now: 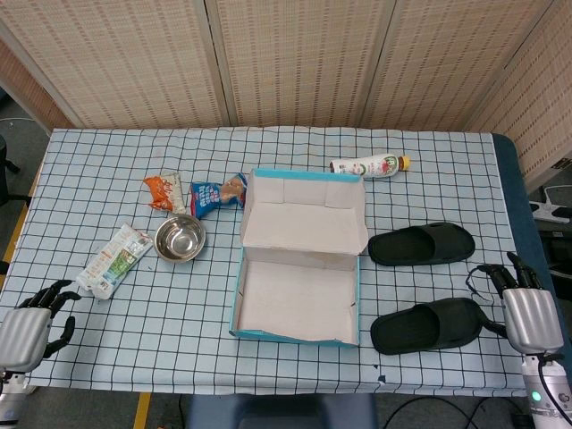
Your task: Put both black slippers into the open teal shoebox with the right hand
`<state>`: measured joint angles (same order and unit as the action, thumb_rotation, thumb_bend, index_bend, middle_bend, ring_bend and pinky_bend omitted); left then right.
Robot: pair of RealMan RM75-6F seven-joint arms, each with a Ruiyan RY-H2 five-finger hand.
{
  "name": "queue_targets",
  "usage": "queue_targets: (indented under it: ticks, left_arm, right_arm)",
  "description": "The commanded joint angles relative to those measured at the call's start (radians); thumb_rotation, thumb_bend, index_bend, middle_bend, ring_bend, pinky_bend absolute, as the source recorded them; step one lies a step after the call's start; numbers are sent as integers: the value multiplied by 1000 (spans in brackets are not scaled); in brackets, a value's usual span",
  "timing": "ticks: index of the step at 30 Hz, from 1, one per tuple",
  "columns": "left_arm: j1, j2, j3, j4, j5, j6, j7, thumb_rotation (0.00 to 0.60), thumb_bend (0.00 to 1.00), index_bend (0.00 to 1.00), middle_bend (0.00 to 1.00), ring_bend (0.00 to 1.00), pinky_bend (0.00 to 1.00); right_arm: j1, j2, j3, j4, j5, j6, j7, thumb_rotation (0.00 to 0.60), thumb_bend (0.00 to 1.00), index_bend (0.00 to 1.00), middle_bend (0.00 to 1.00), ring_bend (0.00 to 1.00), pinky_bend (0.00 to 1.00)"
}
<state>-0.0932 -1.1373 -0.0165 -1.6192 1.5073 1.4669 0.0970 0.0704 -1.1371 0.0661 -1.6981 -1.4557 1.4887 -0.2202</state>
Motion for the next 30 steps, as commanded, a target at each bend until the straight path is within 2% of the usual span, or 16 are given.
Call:
queue_targets:
  ticks: [1,10,16,21,25,30]
  left_arm:
    - [-1,1,0,0,0,-2,1,600,509,350,164,246,421]
    - [0,3,-2,4,-1,0,-6,600,508,351,163,246,420]
    - [3,7,-2,-1,-18,-7,1,600,509,352,165,247,422]
    - [10,14,-3,-27,-8,12,8,600,508,353,162,246,422]
    - [8,9,-3,-18,-10,8,17,600,507,353,162,247,423]
    - [6,8,-3,-14,-8,6,15,600,508,353,162,246,424]
  right_arm:
    - [1,4,-3,-3,2,-9,2,600,117,252,266,65,178]
    - [4,54,-33,-32,-24,-48,34,600,116,249,265,65,178]
    - [33,133,-60,-105,54,-176,-42,600,56,239,262,64,179]
    - [63,177,-101,-128,36,-269,-55,600,12,214,242,62,175]
    - [99,190,-118,-128,59,-358,-85,600,0,151,183,21,159]
    - [135,150,-119,-100,79,-428,-84,600,0,55,135,0,135]
